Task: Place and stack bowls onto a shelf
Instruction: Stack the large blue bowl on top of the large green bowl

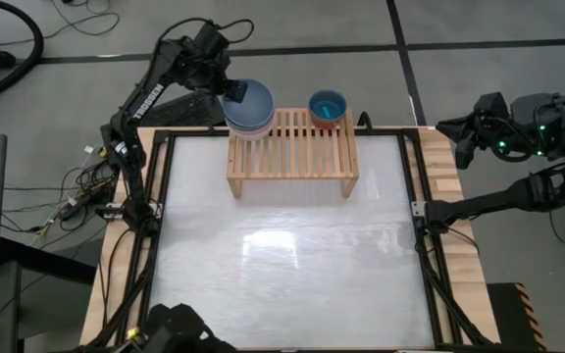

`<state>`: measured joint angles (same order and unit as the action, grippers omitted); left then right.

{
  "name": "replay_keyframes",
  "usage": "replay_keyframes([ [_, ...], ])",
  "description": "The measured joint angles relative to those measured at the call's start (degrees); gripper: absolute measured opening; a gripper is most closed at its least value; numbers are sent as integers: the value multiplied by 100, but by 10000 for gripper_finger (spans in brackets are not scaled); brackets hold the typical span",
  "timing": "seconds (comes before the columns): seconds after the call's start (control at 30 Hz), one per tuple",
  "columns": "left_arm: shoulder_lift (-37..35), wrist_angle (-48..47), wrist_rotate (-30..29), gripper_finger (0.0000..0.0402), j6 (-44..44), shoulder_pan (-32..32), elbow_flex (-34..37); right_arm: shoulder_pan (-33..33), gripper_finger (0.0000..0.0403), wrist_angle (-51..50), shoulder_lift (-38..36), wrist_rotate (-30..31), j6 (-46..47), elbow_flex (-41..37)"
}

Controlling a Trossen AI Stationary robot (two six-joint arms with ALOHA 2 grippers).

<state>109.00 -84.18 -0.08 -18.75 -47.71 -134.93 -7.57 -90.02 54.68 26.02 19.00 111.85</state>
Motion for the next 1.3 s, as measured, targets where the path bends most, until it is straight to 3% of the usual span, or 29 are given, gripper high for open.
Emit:
replay_keyframes([
  [0.27, -505, 408, -318, 221, -72, -160, -7, 2, 76, 0, 0, 0, 2, 0],
  [0.4, -805, 909, 30, 208, -127, -271, -7, 0, 76, 0, 0, 0, 2, 0],
  [0.53, -916, 1352, 302, 143, 12, -273, -17, 0, 76, 0, 0, 0, 28, 0],
  [0.67, -858, 1227, 521, 35, 343, -253, 21, 1, 76, 0, 0, 0, 91, 0],
  [0.73, -858, 1248, 687, 12, 351, -253, 185, 2, 76, 0, 0, 0, 101, 0],
  [0.9, -851, 1277, 1254, 2, 306, -253, 710, 1, 76, 0, 0, 0, 103, 0],
  [1.3, -845, 1474, 1143, 0, 299, -497, 1560, 1, 76, 1, 0, 0, 101, 0],
])
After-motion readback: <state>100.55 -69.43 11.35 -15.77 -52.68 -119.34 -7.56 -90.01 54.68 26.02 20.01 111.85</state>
